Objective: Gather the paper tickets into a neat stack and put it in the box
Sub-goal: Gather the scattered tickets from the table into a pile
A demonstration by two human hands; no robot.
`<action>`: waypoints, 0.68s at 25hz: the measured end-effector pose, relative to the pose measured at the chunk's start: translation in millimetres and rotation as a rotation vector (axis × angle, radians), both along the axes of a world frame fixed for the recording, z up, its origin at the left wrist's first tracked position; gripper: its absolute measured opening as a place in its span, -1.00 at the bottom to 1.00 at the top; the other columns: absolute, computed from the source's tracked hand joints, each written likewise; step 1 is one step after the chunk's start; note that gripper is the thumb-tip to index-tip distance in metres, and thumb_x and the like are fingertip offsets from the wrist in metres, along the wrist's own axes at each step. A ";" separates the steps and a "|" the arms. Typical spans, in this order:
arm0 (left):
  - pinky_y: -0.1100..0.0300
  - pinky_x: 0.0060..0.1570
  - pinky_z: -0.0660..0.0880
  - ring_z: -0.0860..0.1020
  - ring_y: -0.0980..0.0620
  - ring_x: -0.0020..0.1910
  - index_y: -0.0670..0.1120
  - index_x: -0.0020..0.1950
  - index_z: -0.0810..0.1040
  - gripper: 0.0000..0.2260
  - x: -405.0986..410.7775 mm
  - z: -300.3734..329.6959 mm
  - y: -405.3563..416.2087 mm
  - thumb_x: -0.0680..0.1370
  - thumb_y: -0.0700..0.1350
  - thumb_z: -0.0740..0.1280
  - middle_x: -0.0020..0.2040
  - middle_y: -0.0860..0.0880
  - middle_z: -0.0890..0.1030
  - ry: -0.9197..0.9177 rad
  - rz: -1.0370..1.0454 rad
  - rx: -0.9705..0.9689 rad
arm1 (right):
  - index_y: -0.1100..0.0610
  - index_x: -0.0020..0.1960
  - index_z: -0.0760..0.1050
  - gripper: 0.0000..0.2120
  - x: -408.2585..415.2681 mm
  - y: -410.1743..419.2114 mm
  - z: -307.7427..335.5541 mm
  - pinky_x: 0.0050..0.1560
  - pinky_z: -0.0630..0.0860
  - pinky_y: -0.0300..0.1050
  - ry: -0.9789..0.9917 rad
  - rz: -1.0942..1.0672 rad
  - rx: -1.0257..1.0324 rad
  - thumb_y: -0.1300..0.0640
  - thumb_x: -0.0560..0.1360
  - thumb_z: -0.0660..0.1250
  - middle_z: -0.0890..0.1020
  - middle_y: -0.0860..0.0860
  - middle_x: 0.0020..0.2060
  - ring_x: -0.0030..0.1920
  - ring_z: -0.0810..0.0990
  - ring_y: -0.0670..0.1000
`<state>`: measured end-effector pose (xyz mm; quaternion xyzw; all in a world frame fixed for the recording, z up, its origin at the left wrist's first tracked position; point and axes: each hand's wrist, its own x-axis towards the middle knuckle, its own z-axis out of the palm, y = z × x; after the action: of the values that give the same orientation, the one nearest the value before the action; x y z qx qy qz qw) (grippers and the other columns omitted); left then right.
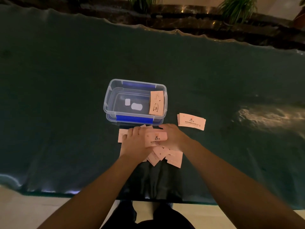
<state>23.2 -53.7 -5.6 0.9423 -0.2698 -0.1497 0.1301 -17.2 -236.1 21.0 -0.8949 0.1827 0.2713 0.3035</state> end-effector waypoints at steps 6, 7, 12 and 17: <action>-0.14 0.35 0.46 0.48 -0.09 0.36 0.06 0.34 0.38 -0.53 2.4 -3.1 4.8 0.52 0.21 0.39 0.33 -0.02 0.56 0.048 0.036 -0.028 | -0.12 0.64 0.26 -0.24 5.5 4.8 -3.0 0.55 0.22 0.41 0.051 0.081 -0.173 -0.13 0.53 0.50 0.46 0.02 0.56 0.60 0.30 0.19; -0.15 0.34 0.46 0.49 -0.10 0.36 0.06 0.34 0.39 -0.56 1.5 -2.6 3.1 0.54 0.19 0.38 0.33 -0.03 0.56 0.037 0.035 -0.030 | -0.11 0.62 0.28 -0.25 3.5 2.0 -3.7 0.54 0.21 0.41 0.062 0.057 -0.187 -0.12 0.52 0.51 0.46 0.03 0.55 0.59 0.31 0.19; -0.14 0.41 0.38 0.41 -0.10 0.44 0.03 0.46 0.34 -0.46 -5.8 -1.1 -11.3 0.56 0.20 0.36 0.44 -0.04 0.48 0.031 -0.051 0.026 | 0.02 0.56 0.40 -0.54 -25.2 -26.9 -7.5 0.27 0.47 0.06 0.030 -0.224 -0.009 0.05 0.68 0.33 0.52 0.08 0.48 0.39 0.54 0.12; -0.14 0.54 0.18 0.28 -0.10 0.56 0.05 0.54 0.28 -0.39 -16.4 -1.5 -37.5 0.56 0.21 0.36 0.56 -0.02 0.36 0.067 -0.229 0.083 | 0.13 0.42 0.45 -0.71 -67.1 -48.5 -14.2 -0.19 0.44 -0.11 0.042 -0.681 0.065 0.10 0.73 0.20 0.61 0.06 0.11 -0.11 0.53 -0.07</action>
<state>6.8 -91.2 -7.1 0.9043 -0.3646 -0.2061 0.0820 -84.3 -284.5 6.8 -0.7665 0.4686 0.1783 0.4013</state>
